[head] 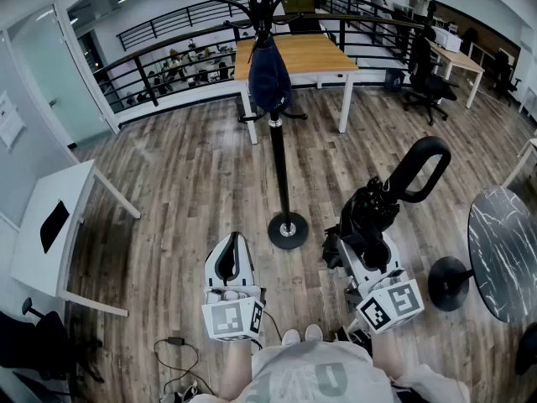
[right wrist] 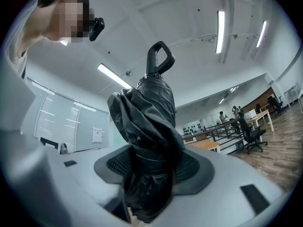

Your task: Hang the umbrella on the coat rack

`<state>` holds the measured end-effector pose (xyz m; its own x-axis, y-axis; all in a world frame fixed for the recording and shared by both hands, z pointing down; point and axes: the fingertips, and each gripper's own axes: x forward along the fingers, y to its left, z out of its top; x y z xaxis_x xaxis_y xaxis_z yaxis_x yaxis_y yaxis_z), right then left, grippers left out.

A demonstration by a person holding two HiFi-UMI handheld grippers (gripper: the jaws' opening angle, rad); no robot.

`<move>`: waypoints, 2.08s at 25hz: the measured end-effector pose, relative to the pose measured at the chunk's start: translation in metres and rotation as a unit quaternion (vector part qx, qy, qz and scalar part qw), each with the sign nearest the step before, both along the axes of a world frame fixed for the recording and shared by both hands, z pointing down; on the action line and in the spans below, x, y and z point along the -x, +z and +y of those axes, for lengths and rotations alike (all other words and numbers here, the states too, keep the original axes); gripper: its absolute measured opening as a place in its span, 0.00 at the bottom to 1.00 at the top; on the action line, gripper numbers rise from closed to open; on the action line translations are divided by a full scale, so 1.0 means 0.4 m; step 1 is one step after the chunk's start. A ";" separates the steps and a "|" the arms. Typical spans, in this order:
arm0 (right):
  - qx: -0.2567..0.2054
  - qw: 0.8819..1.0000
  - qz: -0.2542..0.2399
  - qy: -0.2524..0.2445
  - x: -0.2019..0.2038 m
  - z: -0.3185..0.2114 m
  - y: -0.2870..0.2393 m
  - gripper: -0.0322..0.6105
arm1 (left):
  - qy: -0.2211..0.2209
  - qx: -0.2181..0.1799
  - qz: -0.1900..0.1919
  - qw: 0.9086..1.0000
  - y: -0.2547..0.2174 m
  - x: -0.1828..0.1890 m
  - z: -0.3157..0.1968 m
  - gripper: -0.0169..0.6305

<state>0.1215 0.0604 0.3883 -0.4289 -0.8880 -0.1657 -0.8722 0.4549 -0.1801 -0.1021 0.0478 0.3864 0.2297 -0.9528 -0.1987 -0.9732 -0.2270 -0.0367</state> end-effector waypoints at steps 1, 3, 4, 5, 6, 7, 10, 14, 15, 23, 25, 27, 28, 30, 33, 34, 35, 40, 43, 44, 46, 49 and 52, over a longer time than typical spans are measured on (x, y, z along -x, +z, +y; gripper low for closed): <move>0.000 1.000 0.000 0.001 -0.003 0.002 0.000 0.46 | 0.001 0.001 -0.001 1.000 0.000 -0.003 0.003 0.08; 0.001 1.000 0.000 0.004 -0.007 0.004 0.003 0.46 | 0.003 0.001 -0.002 1.000 0.001 -0.007 0.006 0.08; 0.002 1.000 0.000 0.005 -0.007 0.004 0.004 0.46 | 0.004 0.001 -0.002 1.000 0.002 -0.009 0.006 0.08; 0.003 1.000 -0.001 0.006 -0.007 0.002 0.007 0.46 | 0.005 0.001 -0.002 1.000 0.003 -0.009 0.005 0.08; 0.005 1.000 -0.001 0.007 -0.007 -0.001 0.010 0.46 | 0.006 0.000 -0.002 1.000 0.003 -0.008 0.003 0.08; 0.006 1.000 -0.001 0.007 -0.007 -0.004 0.013 0.46 | 0.006 0.000 -0.001 1.000 0.004 -0.008 0.001 0.08; 0.007 1.000 -0.002 0.006 -0.014 -0.014 0.019 0.46 | 0.004 -0.003 -0.001 1.000 0.006 -0.011 -0.007 0.08; 0.003 1.000 0.004 -0.001 -0.028 -0.011 0.013 0.46 | -0.001 0.003 -0.003 1.000 0.016 -0.021 0.002 0.08; 0.001 1.000 0.008 -0.002 -0.027 -0.011 0.010 0.46 | -0.003 0.004 -0.002 1.000 0.021 -0.021 0.004 0.08; -0.012 0.999 0.017 -0.027 -0.037 -0.038 0.002 0.46 | -0.014 -0.003 0.003 1.000 0.037 -0.059 0.004 0.08; -0.008 0.999 0.013 -0.036 -0.055 -0.059 -0.007 0.46 | -0.021 0.003 0.007 1.000 0.032 -0.077 -0.005 0.08; -0.005 0.999 0.009 -0.042 -0.066 -0.075 -0.008 0.46 | -0.027 0.007 0.009 1.000 0.031 -0.086 -0.017 0.08; -0.005 0.999 0.008 -0.043 -0.069 -0.082 -0.006 0.46 | -0.027 0.007 0.010 1.000 0.031 -0.088 -0.025 0.08; -0.008 0.999 0.006 -0.045 -0.069 -0.102 -0.003 0.46 | -0.025 0.001 0.012 1.000 0.028 -0.092 -0.048 0.08; -0.011 0.999 0.001 -0.046 -0.058 -0.141 0.000 0.46 | -0.020 -0.005 0.009 1.000 0.016 -0.095 -0.095 0.08; -0.008 0.999 -0.002 -0.048 -0.053 -0.157 0.003 0.46 | -0.019 -0.006 0.008 1.000 0.012 -0.093 -0.113 0.08; -0.005 0.999 -0.006 -0.051 -0.047 -0.173 0.007 0.46 | -0.019 -0.007 0.007 1.000 0.008 -0.090 -0.132 0.08; 0.005 0.998 -0.001 -0.056 -0.010 -0.281 0.019 0.46 | -0.020 -0.005 0.007 1.000 -0.003 -0.056 -0.259 0.08; 0.005 0.998 0.007 -0.058 0.018 -0.360 0.015 0.46 | -0.020 -0.004 0.010 1.000 -0.014 -0.032 -0.351 0.08; 0.004 0.998 0.007 -0.059 0.027 -0.386 0.011 0.46 | -0.018 -0.003 0.011 1.000 -0.018 -0.026 -0.381 0.08; 0.001 0.998 0.006 -0.057 0.045 -0.435 0.001 0.46 | -0.011 -0.002 0.010 1.000 -0.028 -0.014 -0.439 0.08; -0.006 0.999 0.005 -0.053 0.077 -0.506 -0.018 0.46 | -0.001 0.002 0.008 1.000 -0.041 0.011 -0.524 0.08; -0.014 0.999 0.008 -0.043 0.105 -0.576 -0.023 0.46 | 0.009 0.009 0.008 1.000 -0.037 0.032 -0.613 0.08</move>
<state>0.0796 -0.1701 0.3791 -0.5065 -0.8429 -0.1819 -0.8320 0.5331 -0.1536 -0.1151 -0.1975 0.3716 0.2445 -0.9519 -0.1845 -0.9692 -0.2457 -0.0169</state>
